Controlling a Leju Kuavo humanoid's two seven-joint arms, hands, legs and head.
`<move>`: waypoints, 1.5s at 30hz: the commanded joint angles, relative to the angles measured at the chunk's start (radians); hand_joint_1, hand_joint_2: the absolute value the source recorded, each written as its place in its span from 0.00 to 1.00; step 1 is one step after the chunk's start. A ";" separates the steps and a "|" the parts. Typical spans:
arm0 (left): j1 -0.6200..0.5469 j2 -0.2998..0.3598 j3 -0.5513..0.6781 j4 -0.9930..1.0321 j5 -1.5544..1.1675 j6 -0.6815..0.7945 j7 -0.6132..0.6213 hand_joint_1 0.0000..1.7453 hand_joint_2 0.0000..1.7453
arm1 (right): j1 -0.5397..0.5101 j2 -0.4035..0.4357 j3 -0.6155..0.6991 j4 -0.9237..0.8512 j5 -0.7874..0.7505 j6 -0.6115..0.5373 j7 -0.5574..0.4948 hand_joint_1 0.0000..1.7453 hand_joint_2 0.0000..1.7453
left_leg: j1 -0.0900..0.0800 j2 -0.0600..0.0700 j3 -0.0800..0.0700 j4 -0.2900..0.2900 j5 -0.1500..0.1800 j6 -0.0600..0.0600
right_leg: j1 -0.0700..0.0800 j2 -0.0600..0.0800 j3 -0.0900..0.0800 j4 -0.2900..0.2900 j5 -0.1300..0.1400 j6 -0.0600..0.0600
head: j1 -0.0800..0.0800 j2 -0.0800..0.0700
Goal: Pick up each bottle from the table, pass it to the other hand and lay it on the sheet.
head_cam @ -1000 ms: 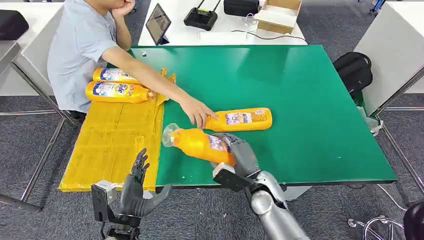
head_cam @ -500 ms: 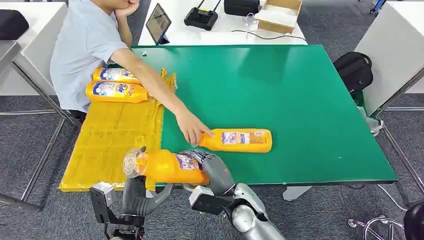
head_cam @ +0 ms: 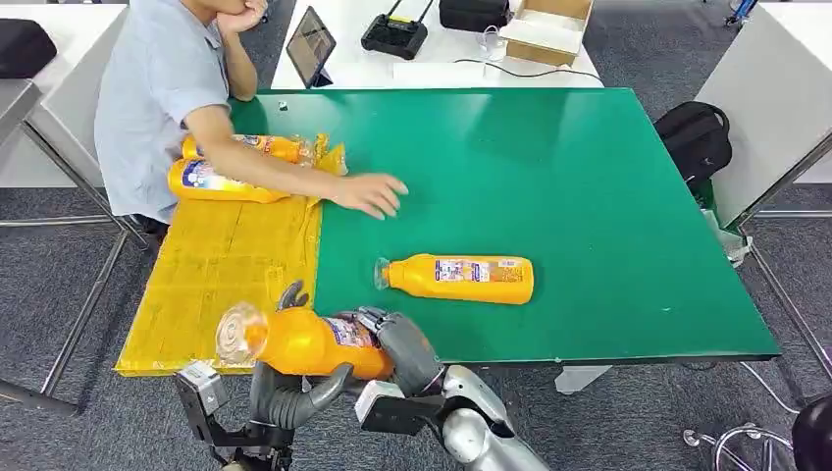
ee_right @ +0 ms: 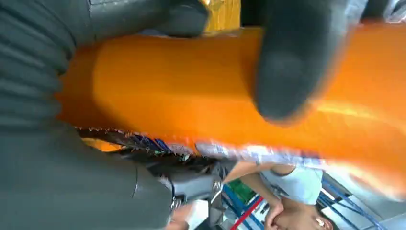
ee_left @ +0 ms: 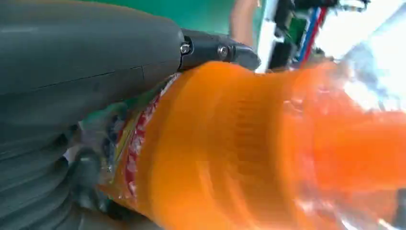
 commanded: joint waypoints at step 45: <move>-0.087 -0.008 0.074 0.126 0.141 0.040 0.141 1.00 1.00 | -0.060 -0.013 0.186 0.017 0.072 -0.148 -0.152 0.00 0.00 | 0.000 0.003 0.005 0.000 -0.003 0.002 | 0.001 0.001 0.004 0.000 -0.002 -0.003 | 0.000 0.000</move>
